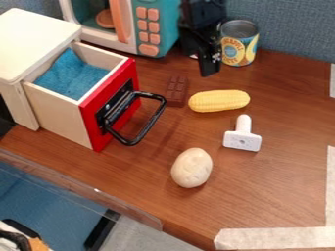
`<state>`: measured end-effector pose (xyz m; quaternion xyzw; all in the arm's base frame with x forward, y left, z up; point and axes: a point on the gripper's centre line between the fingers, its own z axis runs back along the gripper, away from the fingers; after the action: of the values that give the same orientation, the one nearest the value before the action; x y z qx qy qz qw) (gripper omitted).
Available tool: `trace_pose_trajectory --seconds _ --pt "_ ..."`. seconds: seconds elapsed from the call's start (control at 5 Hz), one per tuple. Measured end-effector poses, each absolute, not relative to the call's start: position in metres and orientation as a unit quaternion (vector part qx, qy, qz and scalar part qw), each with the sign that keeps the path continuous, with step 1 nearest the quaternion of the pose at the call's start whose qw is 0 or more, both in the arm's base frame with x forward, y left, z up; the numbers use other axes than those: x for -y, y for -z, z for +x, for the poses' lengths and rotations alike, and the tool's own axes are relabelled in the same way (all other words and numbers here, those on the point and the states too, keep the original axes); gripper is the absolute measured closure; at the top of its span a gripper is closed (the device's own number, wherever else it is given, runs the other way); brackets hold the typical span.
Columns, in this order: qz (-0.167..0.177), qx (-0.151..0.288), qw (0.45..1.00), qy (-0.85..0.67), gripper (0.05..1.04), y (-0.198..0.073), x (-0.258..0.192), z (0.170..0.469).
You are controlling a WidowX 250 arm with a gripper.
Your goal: Put the yellow object in the drawer
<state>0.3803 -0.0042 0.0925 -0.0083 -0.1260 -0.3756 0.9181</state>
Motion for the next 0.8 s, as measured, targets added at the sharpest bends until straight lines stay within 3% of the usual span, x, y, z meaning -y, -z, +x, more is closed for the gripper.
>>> trace_pose_trajectory --seconds 0.2,0.8 --pt "0.004 0.139 0.911 0.387 0.083 -0.091 0.009 0.387" --pt "0.015 0.118 0.911 0.394 0.083 -0.053 0.017 0.394"
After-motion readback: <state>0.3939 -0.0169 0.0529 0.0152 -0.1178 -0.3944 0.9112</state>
